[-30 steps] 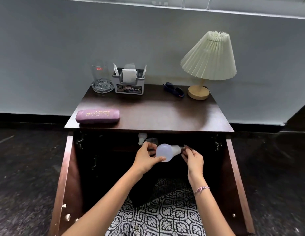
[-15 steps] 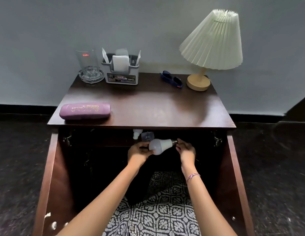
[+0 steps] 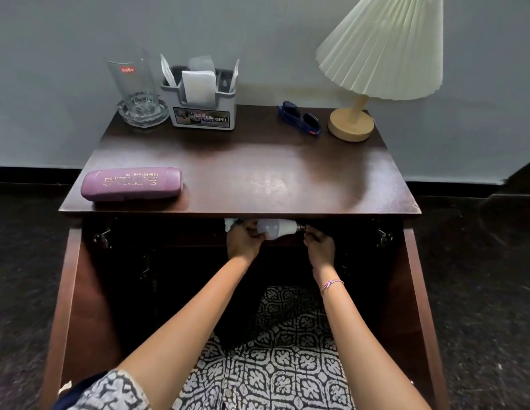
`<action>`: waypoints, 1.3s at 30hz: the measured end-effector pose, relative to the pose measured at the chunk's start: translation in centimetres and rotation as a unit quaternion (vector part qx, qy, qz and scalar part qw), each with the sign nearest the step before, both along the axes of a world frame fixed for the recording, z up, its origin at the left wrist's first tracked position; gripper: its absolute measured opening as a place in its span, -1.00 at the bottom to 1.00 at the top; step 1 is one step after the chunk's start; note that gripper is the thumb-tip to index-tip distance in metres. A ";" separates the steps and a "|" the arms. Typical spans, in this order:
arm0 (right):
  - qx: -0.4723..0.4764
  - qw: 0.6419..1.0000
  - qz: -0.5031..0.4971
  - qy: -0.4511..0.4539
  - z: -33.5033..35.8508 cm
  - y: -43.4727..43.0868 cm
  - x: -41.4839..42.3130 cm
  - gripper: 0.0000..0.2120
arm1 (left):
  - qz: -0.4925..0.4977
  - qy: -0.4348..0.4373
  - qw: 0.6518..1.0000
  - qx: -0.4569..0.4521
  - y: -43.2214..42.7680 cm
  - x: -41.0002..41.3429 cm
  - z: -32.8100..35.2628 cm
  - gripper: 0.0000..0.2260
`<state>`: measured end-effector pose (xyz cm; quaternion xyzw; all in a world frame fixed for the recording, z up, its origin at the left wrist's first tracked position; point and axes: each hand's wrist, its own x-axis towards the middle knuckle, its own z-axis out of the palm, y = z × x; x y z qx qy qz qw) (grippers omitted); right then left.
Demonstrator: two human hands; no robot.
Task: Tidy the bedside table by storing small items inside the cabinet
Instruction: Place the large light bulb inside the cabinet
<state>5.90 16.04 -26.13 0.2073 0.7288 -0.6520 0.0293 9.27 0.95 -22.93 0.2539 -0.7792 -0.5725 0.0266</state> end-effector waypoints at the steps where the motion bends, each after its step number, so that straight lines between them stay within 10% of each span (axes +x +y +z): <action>1: 0.009 1.000 0.007 -0.003 -0.1 -0.1 -0.2 -0.74 | 0.003 0.002 1.000 -0.011 -0.1 -0.2 0.1 -0.77; 16: 0.154 0.983 0.100 0.015 0.3 -1.0 -1.4 -0.67 | 0.004 0.003 0.998 -0.068 -0.4 -1.0 0.1 -0.92; 30: 0.084 0.994 0.064 0.027 0.2 -1.9 1.1 -0.42 | -0.034 0.023 0.997 -0.061 -0.8 0.2 -0.3 -0.75; 39: 0.040 0.992 0.115 0.023 1.4 -1.9 -0.5 -0.68 | -0.074 0.009 0.997 -0.031 0.8 0.4 -0.6 -0.73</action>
